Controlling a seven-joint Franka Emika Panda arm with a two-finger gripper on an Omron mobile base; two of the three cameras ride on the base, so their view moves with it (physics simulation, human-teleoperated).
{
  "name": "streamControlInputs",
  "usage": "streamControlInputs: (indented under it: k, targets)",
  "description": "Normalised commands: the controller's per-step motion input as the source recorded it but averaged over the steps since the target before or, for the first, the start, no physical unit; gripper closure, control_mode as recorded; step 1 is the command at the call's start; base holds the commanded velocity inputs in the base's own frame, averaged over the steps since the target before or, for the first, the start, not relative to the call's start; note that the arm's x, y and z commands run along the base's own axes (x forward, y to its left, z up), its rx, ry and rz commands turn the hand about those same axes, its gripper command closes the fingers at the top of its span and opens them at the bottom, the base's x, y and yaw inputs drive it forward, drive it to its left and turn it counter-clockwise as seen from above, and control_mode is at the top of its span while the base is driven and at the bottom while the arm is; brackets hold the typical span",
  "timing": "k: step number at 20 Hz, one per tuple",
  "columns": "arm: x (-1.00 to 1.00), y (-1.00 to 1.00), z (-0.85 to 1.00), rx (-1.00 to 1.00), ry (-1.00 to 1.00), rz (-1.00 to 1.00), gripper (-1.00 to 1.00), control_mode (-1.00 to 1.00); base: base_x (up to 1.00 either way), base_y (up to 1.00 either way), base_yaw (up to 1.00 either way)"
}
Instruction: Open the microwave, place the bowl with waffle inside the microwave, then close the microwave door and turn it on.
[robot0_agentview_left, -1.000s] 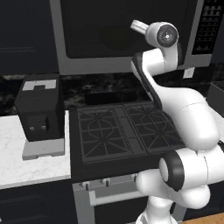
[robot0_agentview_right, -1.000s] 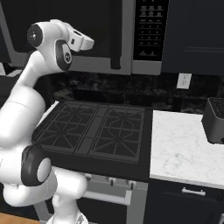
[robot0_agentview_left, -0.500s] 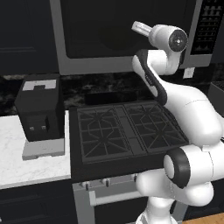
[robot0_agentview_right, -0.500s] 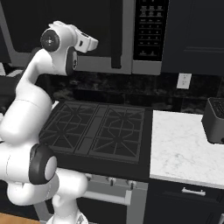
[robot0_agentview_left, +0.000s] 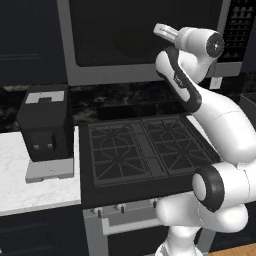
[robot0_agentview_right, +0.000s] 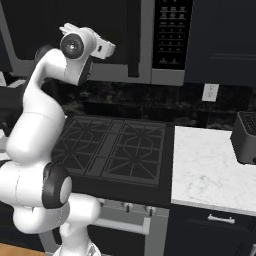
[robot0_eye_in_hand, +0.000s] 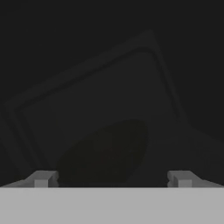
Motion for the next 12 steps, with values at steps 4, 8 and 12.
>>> streamControlInputs:
  k: [4,8,12]
  targets:
    - [0.14,0.00,0.03,0.00,0.00,0.06,-1.00,-1.00,0.00,0.00,0.00]
    - [-0.54,-0.12,0.31,-0.08,0.00,0.00,-1.00,-1.00,0.00,0.00,0.00]
    - [-0.65,-0.32,0.42,-0.10,0.03,0.00,-1.00,-1.00,0.00,0.00,0.00]
